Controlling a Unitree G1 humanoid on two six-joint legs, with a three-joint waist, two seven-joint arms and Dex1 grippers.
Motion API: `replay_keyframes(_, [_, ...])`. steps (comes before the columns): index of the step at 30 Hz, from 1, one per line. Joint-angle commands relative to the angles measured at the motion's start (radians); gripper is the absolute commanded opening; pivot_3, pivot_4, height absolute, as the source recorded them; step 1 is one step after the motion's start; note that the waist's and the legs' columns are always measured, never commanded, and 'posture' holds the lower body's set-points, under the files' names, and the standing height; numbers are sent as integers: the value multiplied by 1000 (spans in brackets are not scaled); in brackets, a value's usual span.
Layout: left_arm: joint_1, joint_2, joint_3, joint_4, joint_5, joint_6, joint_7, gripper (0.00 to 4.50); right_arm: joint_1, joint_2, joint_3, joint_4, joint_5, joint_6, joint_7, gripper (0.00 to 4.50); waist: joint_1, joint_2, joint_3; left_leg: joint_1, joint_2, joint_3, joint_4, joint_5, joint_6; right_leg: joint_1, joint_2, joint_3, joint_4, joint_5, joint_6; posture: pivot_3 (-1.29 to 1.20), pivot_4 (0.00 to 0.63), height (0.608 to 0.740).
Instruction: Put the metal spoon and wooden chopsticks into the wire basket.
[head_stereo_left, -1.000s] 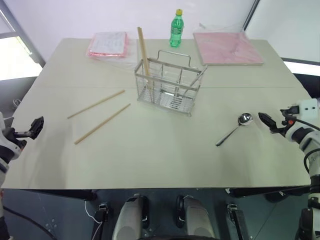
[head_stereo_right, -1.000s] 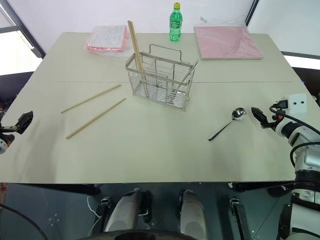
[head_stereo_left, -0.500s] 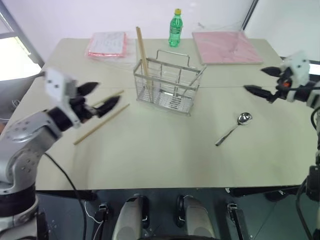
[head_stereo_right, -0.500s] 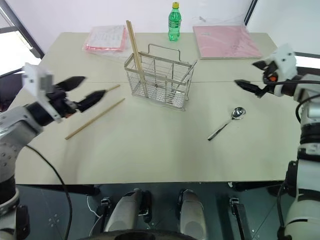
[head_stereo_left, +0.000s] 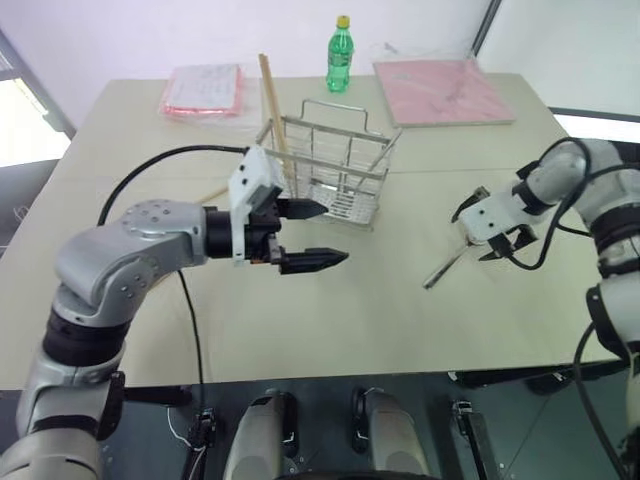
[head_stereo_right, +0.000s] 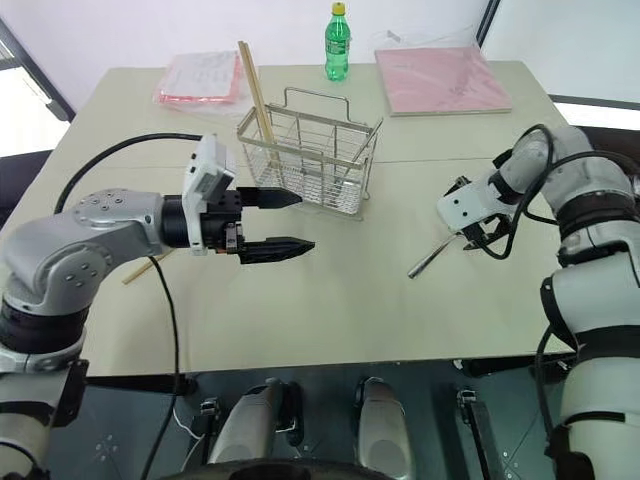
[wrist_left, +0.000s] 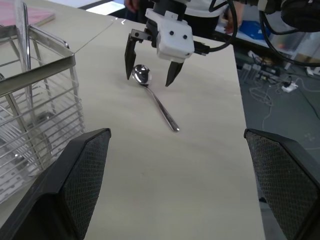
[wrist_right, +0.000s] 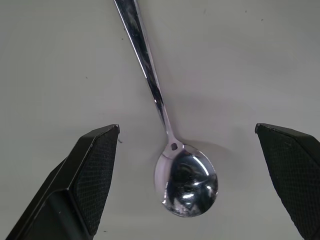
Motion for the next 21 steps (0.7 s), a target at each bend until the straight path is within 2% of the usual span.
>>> replay_keyframes(1, [-15,-3,-1,-9,21,-23,-15,4500,-61,18,35,46,-76,-34,-69,4465,2,0,0,0,0,0,0,0,0,0,0,0,0,0,0,0,150,699])
replay_keyframes(10, [-30,-37,43,-16,-1,-2,18,4500,-28,48,110,118,-179,-49,-86,4465,8,0,0,1,-1,-2,1,0,0,3,0,0,0,0,0,0,150,699])
replay_keyframes(13, [-35,-37,49,-15,-1,0,25,4500,-15,61,86,126,-155,-37,-76,3661,8,0,0,3,-1,-3,1,0,0,6,0,-1,0,0,0,0,150,699])
replay_keyframes(20, [-44,-36,52,-12,1,0,30,4500,-4,70,42,126,-113,-43,-44,76,-1,0,0,18,-1,-2,-1,0,0,19,-1,-1,-2,-3,-3,0,150,699])
replay_keyframes(21, [-46,-36,53,-10,1,0,30,4500,-1,70,32,125,-102,-46,-40,28,-2,0,0,19,-1,-2,-2,0,0,19,-1,-1,-1,-3,-4,0,150,699])
